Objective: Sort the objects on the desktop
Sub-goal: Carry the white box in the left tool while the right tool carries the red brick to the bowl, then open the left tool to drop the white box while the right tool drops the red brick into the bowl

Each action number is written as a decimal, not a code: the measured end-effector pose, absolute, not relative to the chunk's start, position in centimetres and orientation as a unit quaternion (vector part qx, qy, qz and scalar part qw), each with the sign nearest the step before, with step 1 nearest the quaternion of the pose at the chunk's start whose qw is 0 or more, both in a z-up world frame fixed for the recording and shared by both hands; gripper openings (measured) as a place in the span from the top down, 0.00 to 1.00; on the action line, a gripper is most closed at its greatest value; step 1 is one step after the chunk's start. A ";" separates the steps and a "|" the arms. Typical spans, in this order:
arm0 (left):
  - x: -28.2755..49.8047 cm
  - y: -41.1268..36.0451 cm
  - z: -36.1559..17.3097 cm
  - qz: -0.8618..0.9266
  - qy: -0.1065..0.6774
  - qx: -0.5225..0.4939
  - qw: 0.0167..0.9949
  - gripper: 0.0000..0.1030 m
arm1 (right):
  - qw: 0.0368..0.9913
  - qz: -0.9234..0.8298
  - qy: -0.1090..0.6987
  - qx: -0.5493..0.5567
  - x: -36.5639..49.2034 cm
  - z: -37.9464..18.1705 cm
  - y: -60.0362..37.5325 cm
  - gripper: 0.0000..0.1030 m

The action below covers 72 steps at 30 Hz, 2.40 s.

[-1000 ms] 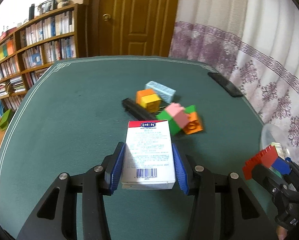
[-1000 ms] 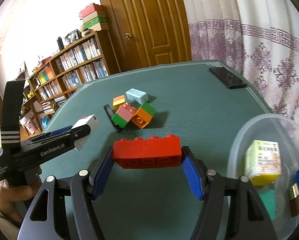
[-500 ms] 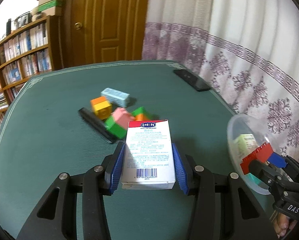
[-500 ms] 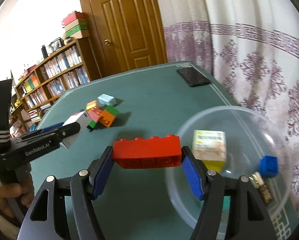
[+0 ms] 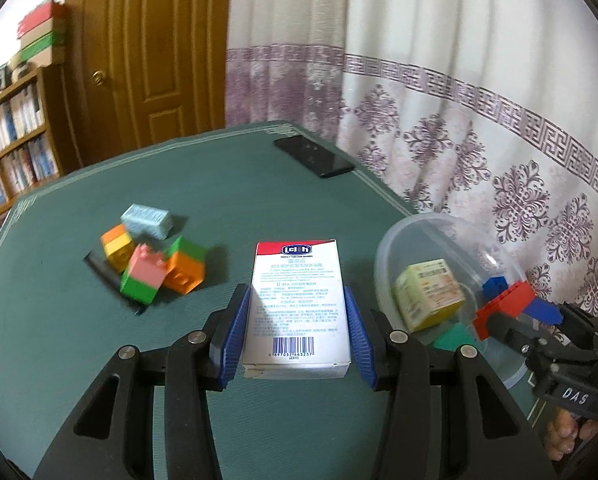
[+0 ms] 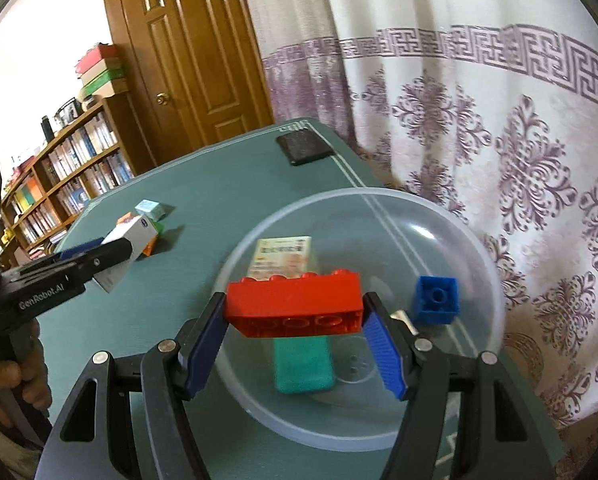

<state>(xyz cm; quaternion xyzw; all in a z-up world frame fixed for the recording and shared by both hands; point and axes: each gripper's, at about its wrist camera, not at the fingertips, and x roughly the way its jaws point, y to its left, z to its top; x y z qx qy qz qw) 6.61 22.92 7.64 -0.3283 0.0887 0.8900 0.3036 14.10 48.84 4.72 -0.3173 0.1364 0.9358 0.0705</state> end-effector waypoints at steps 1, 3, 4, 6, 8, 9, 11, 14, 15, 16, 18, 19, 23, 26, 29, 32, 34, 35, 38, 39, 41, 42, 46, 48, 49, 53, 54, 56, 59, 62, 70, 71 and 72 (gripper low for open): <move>6.7 23.5 7.8 0.889 0.092 -0.326 0.308 0.51 | 0.072 0.935 0.137 -0.318 14.2 4.6 49.1 0.31; 6.8 24.6 8.1 0.887 0.098 -0.321 0.317 0.51 | 0.075 0.935 0.138 -0.319 14.3 4.5 49.5 0.31; 6.9 25.2 8.3 0.885 0.101 -0.319 0.323 0.51 | 0.076 0.934 0.138 -0.320 14.4 4.4 49.8 0.31; 6.9 26.2 8.5 0.883 0.107 -0.316 0.331 0.51 | 0.078 0.933 0.141 -0.321 14.5 4.3 50.3 0.31; 7.0 27.5 8.8 0.879 0.113 -0.313 0.341 0.51 | 0.080 0.932 0.144 -0.322 14.5 4.1 50.7 0.31; 7.0 27.9 8.8 0.878 0.115 -0.312 0.345 0.51 | 0.081 0.932 0.146 -0.322 14.6 4.0 51.0 0.31; 6.9 29.1 9.0 0.873 0.119 -0.312 0.355 0.51 | 0.083 0.931 0.149 -0.323 14.6 3.9 51.4 0.31; 6.9 30.7 9.1 0.869 0.126 -0.309 0.366 0.51 | 0.084 0.929 0.155 -0.325 14.6 3.7 52.0 0.31; 6.9 31.3 9.2 0.867 0.130 -0.308 0.369 0.51 | 0.085 0.929 0.156 -0.325 14.7 3.6 52.2 0.31; 6.9 31.8 9.2 0.866 0.133 -0.307 0.372 0.51 | 0.086 0.929 0.158 -0.325 14.7 3.6 52.3 0.31; 6.8 33.0 9.2 0.861 0.138 -0.307 0.381 0.51 | 0.086 0.928 0.160 -0.325 14.8 3.5 52.6 0.31; 6.8 33.4 9.2 0.859 0.140 -0.307 0.384 0.51 | 0.086 0.928 0.161 -0.325 14.8 3.5 52.6 0.31; 6.7 35.4 9.1 0.850 0.152 -0.308 0.399 0.51 | 0.085 0.927 0.163 -0.327 14.8 3.4 53.1 0.31; 6.5 36.7 8.9 0.844 0.157 -0.312 0.407 0.51 | 0.084 0.927 0.166 -0.326 14.8 3.4 53.4 0.31; 6.3 37.7 8.6 0.840 0.159 -0.316 0.412 0.51 | 0.084 0.927 0.167 -0.326 14.8 3.5 53.5 0.31; 6.1 38.6 8.3 0.836 0.162 -0.319 0.417 0.51 | 0.085 0.927 0.167 -0.325 14.7 3.6 53.7 0.31; 6.0 39.2 8.2 0.833 0.164 -0.320 0.420 0.51 | 0.085 0.927 0.168 -0.325 14.6 3.6 53.8 0.31; 6.0 39.4 8.2 0.832 0.165 -0.320 0.421 0.51 | 0.086 0.927 0.168 -0.325 14.6 3.6 53.9 0.31; 5.9 40.2 8.0 0.829 0.167 -0.320 0.427 0.51 | 0.087 0.926 0.170 -0.326 14.6 3.6 54.0 0.31; 5.8 40.4 8.0 0.828 0.168 -0.321 0.429 0.51 | 0.087 0.926 0.170 -0.326 14.6 3.6 54.1 0.31; 5.8 40.9 7.9 0.825 0.169 -0.322 0.432 0.51 | 0.088 0.926 0.169 -0.326 14.6 3.6 54.1 0.31; 5.8 41.0 7.9 0.824 0.169 -0.323 0.434 0.51 | 0.088 0.926 0.169 -0.326 14.5 3.6 54.1 0.31; 5.7 41.7 7.3 0.811 0.176 -0.339 0.443 0.49 | 0.086 0.926 0.169 -0.327 14.5 3.5 54.0 0.31; 5.7 41.7 7.2 0.814 0.178 -0.337 0.438 0.40 | 0.082 0.925 0.173 -0.328 14.4 3.5 54.0 0.30; 5.7 41.4 7.3 0.817 0.174 -0.334 0.437 0.36 | 0.081 0.925 0.176 -0.328 14.5 3.4 54.0 0.30; 5.6 40.7 7.9 0.822 0.160 -0.328 0.438 0.32 | 0.080 0.923 0.185 -0.327 14.5 3.4 54.2 0.24; 5.5 40.5 8.1 0.823 0.159 -0.327 0.436 0.32 | 0.080 0.923 0.187 -0.326 14.6 3.4 54.2 0.24; 5.4 40.2 8.3 0.826 0.157 -0.325 0.433 0.32 | 0.080 0.924 0.186 -0.325 14.6 3.4 54.2 0.24; 5.2 39.7 8.5 0.830 0.153 -0.326 0.427 0.32 | 0.078 0.924 0.184 -0.325 14.6 3.4 54.0 0.24; 5.1 39.1 8.6 0.833 0.149 -0.327 0.421 0.32 | 0.077 0.925 0.182 -0.325 14.6 3.4 53.9 0.24; 4.6 36.6 8.8 0.845 0.133 -0.329 0.401 0.32 | 0.073 0.927 0.175 -0.324 14.7 3.5 53.2 0.24; 4.5 36.3 8.8 0.846 0.131 -0.329 0.398 0.32 | 0.072 0.927 0.174 -0.324 14.6 3.5 53.1 0.24; 4.5 36.0 8.8 0.848 0.130 -0.328 0.395 0.32 | 0.071 0.927 0.172 -0.325 14.6 3.6 52.8 0.24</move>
